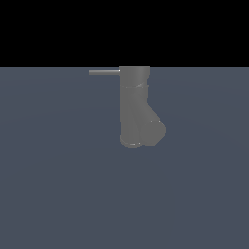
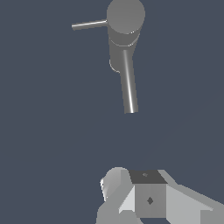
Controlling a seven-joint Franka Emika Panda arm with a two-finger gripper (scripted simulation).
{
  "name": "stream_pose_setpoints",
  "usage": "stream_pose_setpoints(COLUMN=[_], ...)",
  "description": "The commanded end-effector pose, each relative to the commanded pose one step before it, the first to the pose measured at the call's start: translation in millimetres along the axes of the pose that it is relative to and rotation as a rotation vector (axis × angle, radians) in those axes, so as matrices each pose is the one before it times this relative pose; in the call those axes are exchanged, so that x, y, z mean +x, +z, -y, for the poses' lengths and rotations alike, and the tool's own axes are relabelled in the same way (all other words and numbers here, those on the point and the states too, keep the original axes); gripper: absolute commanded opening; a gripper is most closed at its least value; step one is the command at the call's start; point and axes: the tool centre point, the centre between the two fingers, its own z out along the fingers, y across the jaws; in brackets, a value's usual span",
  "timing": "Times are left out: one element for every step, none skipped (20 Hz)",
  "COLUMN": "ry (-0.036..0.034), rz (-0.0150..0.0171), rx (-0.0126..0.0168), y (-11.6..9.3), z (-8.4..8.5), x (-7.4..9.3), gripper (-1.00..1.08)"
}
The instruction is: Turn on the faucet by rotating a designated handle.
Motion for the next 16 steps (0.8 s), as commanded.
stream_pose_setpoints(ry=[0.0,0.00006,0.00021,0.0003,0.00036,0.00031,0.00006,-0.00028,-0.00059,-0.00082,-0.00084,0.0,0.00017,0.00163,0.00256,0.00359], rz=[0.0,0.00067,0.0022,0.00345,0.00495,0.00628,0.00682,0.00555,0.00423,0.00284,0.00127,0.0,-0.00116,-0.00081,-0.00031,-0.00006], rx=[0.0,0.00017,0.0006,0.00092,0.00128,0.00156,0.00161,0.00124,0.00091,0.00059,0.00025,0.0,-0.00024,-0.00014,-0.00002,0.00005], y=[0.0,0.22,0.72,1.14,1.63,2.06,2.22,1.8,1.36,0.89,0.39,-0.02,-0.35,-0.21,-0.03,0.08], z=[-0.01,0.15,0.37,0.65,0.89,1.14,1.22,0.99,0.73,0.46,0.2,-0.23,0.0,-0.04,0.06,0.15], x=[0.0,0.07,0.32,0.41,0.61,0.71,0.7,0.46,0.28,0.1,-0.1,-0.01,-0.02,0.28,0.6,0.89], gripper=[-1.0,-1.0,-1.0,-1.0,-1.0,-1.0,-1.0,-1.0,-1.0,-1.0,-1.0,-1.0,-1.0,-1.0,-1.0,-1.0])
